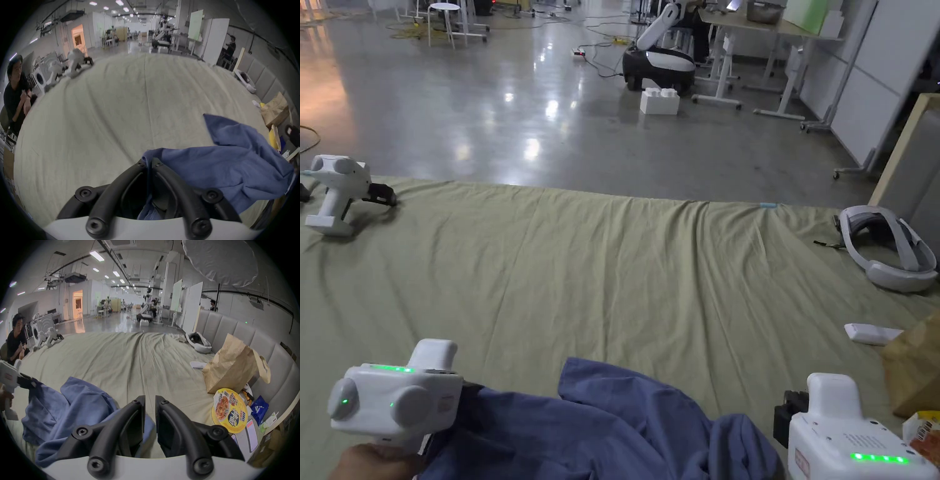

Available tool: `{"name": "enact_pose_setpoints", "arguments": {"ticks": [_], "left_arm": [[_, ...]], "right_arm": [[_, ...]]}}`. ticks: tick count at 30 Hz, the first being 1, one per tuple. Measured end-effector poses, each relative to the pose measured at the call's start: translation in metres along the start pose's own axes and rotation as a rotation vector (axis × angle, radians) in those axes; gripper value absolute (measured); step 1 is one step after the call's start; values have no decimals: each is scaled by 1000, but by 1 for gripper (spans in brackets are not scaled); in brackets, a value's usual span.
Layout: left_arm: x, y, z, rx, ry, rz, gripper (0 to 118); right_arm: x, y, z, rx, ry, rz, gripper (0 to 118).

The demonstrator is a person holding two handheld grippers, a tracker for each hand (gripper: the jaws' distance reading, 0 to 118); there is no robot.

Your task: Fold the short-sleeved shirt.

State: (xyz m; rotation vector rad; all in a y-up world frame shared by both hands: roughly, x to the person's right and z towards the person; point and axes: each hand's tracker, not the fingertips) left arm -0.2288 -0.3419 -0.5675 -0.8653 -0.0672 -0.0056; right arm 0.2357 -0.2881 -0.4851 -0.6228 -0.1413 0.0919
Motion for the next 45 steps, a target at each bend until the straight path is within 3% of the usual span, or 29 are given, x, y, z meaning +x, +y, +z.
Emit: {"name": "enact_pose_setpoints", "arguments": {"ticks": [3,4,9,11,13,15,16,17,18,22,26,31,45], "left_arm": [[10,-5,38,42,-21,6,6],[12,-3,53,57,-6,2,6],[11,-7,82,77,-19,26,6],[15,-12,87,82,-14,15,6],[14,-17,84,66,-15,21,6],[16,-20,86,58,-16,18,6],[13,-24,81,53,-15,13,6],[13,-25,81,51,-12,8,6],[13,-25,82,51,-11,3,6],[8,-21,90,81,-19,9,6],[5,-6,120,163,-26,23,6],[-4,21,156,263,-6,-15,6],[-80,119,249,481,110,128,6]], "right_arm": [[8,6,-27,-120,54,-18,66],[10,6,-38,-166,73,-27,71],[8,-12,-95,-375,99,1,73],[5,-26,-113,-460,119,-7,71],[3,-43,-124,-525,174,-69,69],[1,-43,-112,-413,122,-68,62],[-2,-41,-108,-434,132,-55,49],[-3,-39,-103,-429,148,-51,25],[-3,-36,-99,-424,153,-47,10],[0,-16,-68,-259,127,-27,8],[14,19,-30,-115,131,-82,8],[30,66,20,60,102,-76,8],[63,193,89,301,-13,-65,8]]}}
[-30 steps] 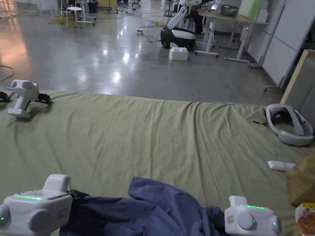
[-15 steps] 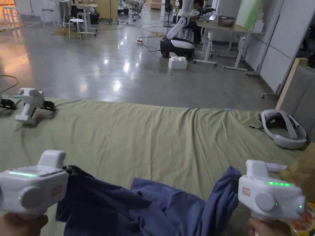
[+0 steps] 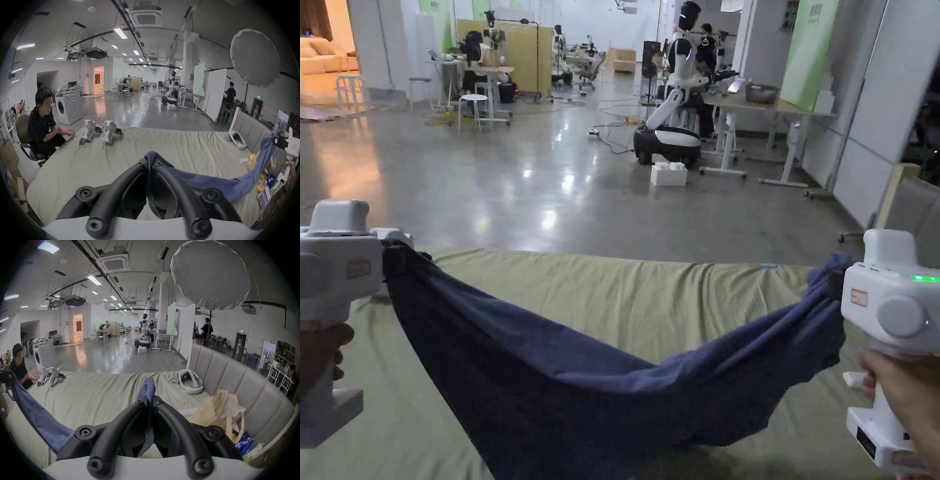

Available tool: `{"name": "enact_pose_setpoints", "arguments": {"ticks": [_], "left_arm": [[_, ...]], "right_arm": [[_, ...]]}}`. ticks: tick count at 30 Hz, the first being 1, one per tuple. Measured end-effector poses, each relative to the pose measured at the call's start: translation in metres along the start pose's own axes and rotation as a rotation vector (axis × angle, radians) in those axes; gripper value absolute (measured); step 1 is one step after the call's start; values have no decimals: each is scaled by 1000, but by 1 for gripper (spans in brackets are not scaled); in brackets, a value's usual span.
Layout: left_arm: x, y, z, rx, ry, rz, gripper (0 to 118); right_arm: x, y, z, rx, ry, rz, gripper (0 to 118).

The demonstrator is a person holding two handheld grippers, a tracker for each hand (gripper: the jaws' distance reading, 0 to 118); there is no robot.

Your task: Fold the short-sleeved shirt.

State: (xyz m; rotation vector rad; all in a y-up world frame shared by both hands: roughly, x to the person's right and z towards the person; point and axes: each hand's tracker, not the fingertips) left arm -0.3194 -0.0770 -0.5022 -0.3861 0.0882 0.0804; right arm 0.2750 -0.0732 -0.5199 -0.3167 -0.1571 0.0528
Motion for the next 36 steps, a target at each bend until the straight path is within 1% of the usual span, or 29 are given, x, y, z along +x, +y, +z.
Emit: {"name": "enact_pose_setpoints", "arguments": {"ticks": [5,13,18,23,28,32,36], "left_arm": [[-8,30,7,20,48,-19,6],[-14,71,6,60,79,5,6],[-18,84,9,85,97,-14,6],[-23,59,5,50,76,-12,6],[-23,-2,2,-34,46,-17,6],[-27,-59,11,-88,37,-10,6],[-39,-106,34,-138,19,19,6]], "right_arm": [[9,38,-2,41,-25,8,8],[5,91,-7,98,-46,26,8],[3,109,-9,120,-56,44,8],[-4,82,-9,93,-45,48,8],[-11,21,-7,10,-25,69,8],[-7,-34,5,-58,-12,99,8],[1,-78,29,-101,-17,160,8]]}}
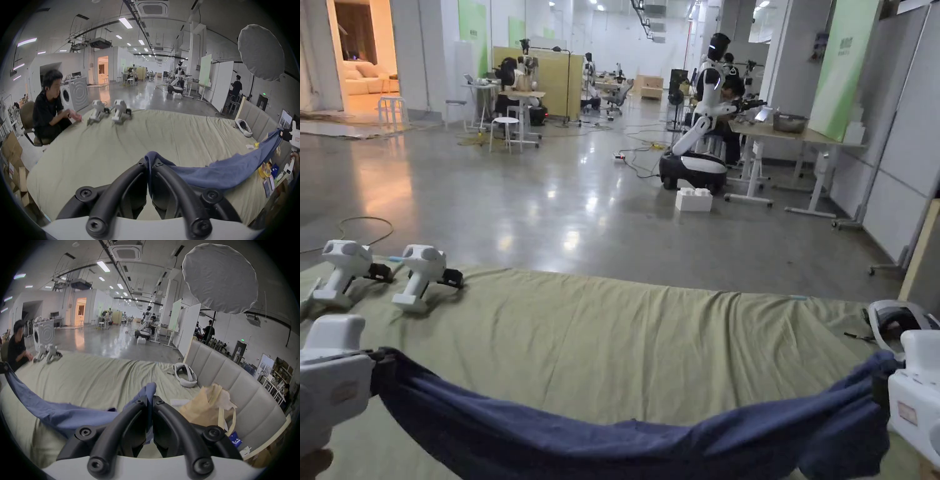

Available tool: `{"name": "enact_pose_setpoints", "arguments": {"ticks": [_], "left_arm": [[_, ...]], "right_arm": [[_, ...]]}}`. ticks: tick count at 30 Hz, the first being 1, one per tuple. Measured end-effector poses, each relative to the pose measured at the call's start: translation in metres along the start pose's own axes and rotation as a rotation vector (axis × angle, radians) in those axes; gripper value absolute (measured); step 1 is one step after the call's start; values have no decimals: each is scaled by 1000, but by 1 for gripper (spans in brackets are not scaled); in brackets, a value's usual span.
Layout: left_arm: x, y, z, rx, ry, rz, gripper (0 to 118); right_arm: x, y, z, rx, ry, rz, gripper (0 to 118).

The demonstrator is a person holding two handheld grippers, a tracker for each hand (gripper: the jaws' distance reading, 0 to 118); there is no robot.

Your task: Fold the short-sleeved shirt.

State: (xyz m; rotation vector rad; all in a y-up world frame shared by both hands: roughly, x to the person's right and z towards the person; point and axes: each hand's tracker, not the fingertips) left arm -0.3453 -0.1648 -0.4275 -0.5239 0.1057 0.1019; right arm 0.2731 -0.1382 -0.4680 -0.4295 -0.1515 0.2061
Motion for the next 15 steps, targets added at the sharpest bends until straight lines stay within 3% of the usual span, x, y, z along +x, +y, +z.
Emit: {"name": "enact_pose_setpoints", "arguments": {"ticks": [11,15], "left_arm": [[-27,-142,19,-288,18,6,6],[-27,-169,16,-342,38,-10,6]], "right_arm": [[-2,-145,40,-234,1,54,8],[-5,-184,35,-315,-7,29,8]]}}
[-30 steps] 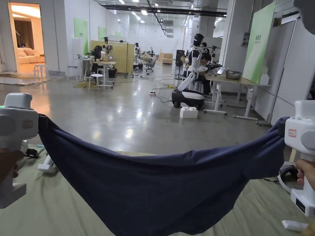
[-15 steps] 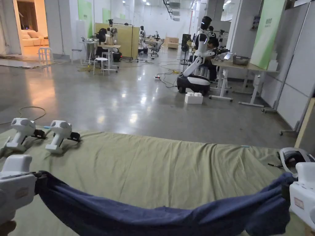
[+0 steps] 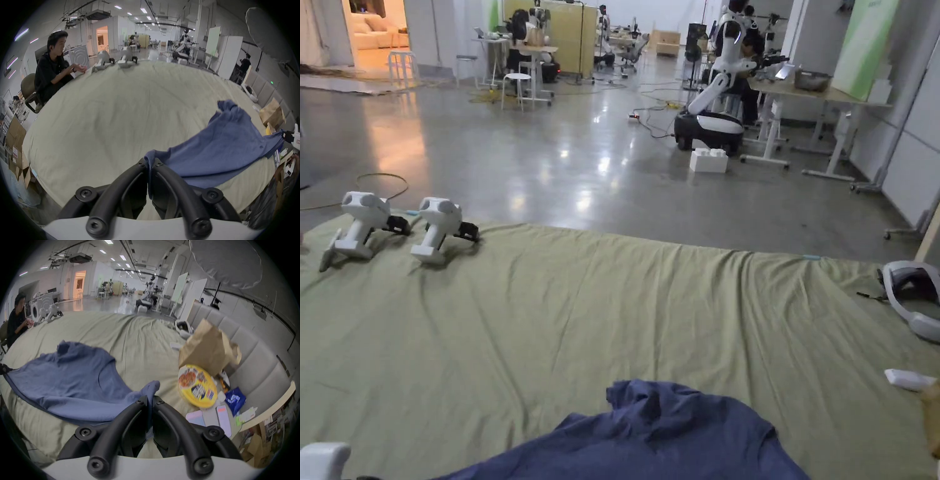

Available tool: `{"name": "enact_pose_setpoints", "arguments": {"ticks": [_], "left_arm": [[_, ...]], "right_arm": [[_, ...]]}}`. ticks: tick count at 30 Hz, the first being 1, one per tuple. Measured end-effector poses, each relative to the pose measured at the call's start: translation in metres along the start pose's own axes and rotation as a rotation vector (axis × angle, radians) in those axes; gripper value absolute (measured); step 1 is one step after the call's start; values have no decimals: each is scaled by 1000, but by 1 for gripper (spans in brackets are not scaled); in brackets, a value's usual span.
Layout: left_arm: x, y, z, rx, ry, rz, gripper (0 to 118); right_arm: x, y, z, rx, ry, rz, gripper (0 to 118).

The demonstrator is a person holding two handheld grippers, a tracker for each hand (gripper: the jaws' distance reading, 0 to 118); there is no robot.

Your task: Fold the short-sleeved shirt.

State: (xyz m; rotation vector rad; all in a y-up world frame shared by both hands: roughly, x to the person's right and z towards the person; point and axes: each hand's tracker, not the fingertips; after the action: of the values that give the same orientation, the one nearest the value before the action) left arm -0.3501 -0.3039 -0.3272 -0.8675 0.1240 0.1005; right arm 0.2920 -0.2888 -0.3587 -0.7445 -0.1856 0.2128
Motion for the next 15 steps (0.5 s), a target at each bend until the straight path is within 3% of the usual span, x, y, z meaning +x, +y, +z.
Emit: {"name": "enact_pose_setpoints", "arguments": {"ticks": [7,8,9,10,11,12,13,15], "left_arm": [[1,-5,-3,-29,12,0,6],[1,-5,-1,-17,21,-10,7],[3,-3,2,-5,27,-17,9],[7,1,6,21,46,-27,15],[9,5,10,46,74,-40,35],[12,6,13,61,83,-42,69],[15,10,19,100,62,-38,70],[23,21,30,144,41,-38,70]], "right_arm": [[2,-13,-10,-9,-27,-34,9],[1,-8,-4,16,-25,-42,14],[-2,-4,3,42,-32,-41,29],[-3,2,8,69,-37,-34,38],[-5,8,13,95,-37,-33,46],[-7,14,18,121,-31,-35,65],[-8,20,23,152,-22,-37,73],[-16,32,34,215,-8,-44,74]]}}
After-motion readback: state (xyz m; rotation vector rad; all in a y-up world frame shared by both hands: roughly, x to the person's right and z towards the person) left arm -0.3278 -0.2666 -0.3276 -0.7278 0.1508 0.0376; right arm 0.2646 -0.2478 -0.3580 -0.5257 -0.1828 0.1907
